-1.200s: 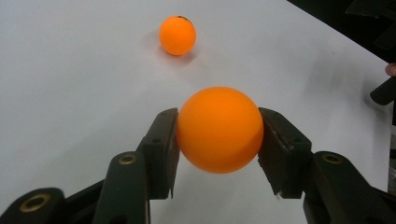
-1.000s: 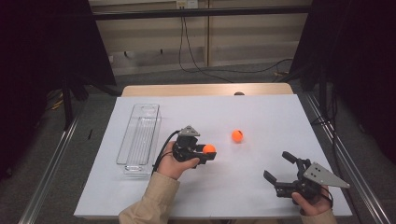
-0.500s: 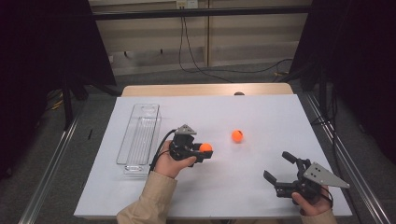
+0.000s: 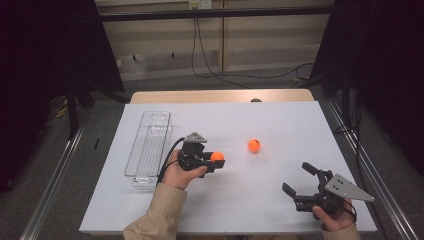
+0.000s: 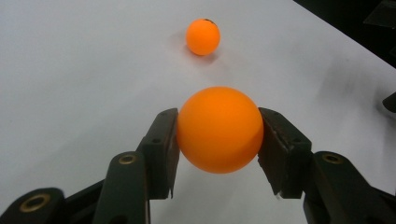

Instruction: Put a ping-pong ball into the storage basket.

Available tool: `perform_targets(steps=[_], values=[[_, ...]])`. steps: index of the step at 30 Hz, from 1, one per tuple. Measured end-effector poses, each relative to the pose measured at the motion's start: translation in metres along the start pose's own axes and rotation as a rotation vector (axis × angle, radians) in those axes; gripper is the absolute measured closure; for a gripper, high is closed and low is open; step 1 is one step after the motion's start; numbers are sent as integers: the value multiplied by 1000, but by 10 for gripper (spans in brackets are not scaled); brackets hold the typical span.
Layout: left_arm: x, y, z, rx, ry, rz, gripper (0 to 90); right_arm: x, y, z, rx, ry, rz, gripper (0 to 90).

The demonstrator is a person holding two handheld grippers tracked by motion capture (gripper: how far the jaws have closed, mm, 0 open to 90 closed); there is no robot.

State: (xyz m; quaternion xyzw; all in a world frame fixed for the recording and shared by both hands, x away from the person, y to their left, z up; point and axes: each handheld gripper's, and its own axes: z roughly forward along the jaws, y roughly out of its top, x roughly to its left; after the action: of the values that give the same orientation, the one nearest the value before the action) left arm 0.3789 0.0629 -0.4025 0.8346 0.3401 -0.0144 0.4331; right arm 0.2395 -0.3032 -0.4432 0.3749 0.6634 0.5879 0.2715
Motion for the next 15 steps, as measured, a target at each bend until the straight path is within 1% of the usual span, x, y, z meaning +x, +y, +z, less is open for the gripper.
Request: perform_targets(steps=[2,4,15], values=[[1,0,-1,5,-3,1,508,0,0,0,0,0,0,35],[1,0,-1,0,-3,-2,508,0,0,0,0,0,1,35],[4,1,-7,-2,13,-12,508,0,0,0,1,0,-1,35]])
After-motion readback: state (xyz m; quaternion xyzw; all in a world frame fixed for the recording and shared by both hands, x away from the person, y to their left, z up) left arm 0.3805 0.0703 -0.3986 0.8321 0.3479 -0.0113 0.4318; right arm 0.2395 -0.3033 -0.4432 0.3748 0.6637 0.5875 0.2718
